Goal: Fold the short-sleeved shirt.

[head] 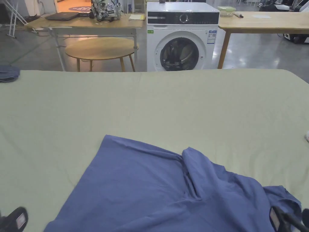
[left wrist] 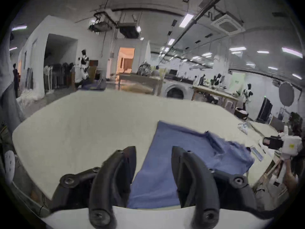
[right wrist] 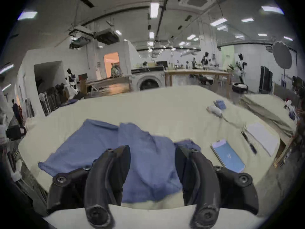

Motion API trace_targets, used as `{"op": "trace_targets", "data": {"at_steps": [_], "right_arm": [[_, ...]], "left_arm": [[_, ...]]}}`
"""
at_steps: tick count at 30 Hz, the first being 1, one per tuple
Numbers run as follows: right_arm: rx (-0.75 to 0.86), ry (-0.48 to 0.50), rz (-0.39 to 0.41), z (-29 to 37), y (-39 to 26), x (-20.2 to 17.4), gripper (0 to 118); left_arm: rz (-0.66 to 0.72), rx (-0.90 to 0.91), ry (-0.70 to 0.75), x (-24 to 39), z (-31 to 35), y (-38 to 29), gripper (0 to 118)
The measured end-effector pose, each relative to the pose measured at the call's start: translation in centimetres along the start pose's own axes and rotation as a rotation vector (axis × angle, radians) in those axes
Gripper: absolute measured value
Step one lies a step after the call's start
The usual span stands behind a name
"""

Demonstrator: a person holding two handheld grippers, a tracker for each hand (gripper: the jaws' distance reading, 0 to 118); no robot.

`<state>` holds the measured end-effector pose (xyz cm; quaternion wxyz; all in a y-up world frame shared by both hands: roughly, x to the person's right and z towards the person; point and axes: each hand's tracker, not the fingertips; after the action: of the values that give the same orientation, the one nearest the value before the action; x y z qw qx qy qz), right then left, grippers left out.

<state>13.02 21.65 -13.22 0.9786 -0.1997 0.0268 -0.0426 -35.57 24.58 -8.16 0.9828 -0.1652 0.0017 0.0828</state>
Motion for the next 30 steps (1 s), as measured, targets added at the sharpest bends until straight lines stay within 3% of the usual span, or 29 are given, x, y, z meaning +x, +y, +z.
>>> {"op": "trace_targets", "data": {"at_steps": [1, 2, 3, 7, 11, 15, 16, 18, 20, 23, 27, 30], "right_arm": [[0.010, 0.016, 0.012, -0.2, 0.7, -0.6, 41], [0.016, 0.045, 0.024, -0.5, 1.4, -1.3, 16], [0.025, 0.079, 0.030, -0.8, 1.8, -1.9, 0], [0.022, 0.104, 0.087, -1.7, 2.2, -3.8, 0], [0.010, 0.123, 0.101, -1.8, 1.7, -4.5, 0], [-0.014, 0.128, 0.102, -1.6, 0.8, -4.1, 0], [-0.026, 0.127, 0.098, -1.5, 0.7, -3.9, 0], [-0.053, 0.133, 0.073, -1.6, 0.2, -3.5, 0], [-0.076, 0.141, 0.048, -1.7, -0.1, -3.0, 0], [-0.088, 0.141, 0.039, -1.7, -0.2, -2.4, 0], [-0.094, 0.124, 0.054, -1.3, 0.2, -2.1, 0], [-0.097, 0.110, 0.041, -1.4, 0.5, -1.5, 0]], "left_arm": [[-0.008, 0.018, -0.021, 0.2, 0.0, 0.6, 20], [-0.016, 0.035, -0.044, 0.9, 0.0, 1.2, 2], [-0.018, 0.018, -0.047, 1.5, -0.2, 1.6, 0], [0.039, 0.051, -0.137, 0.3, -0.4, 0.4, 0], [0.040, 0.040, -0.047, -1.2, 0.2, 0.5, 0], [0.198, -0.058, -0.012, -5.5, 0.4, -1.0, 0], [0.206, -0.109, 0.033, -6.2, 0.1, -1.7, 4], [0.196, -0.255, 0.103, -7.1, -1.2, -3.4, 31], [0.197, -0.307, 0.090, -8.3, -2.5, -6.3, 33], [0.287, -0.436, 0.114, -10.1, -5.2, -10.5, 33], [0.333, -0.476, 0.130, -9.6, -7.5, -12.4, 31], [0.357, -0.467, 0.113, -9.2, -7.5, -11.8, 2]]}}
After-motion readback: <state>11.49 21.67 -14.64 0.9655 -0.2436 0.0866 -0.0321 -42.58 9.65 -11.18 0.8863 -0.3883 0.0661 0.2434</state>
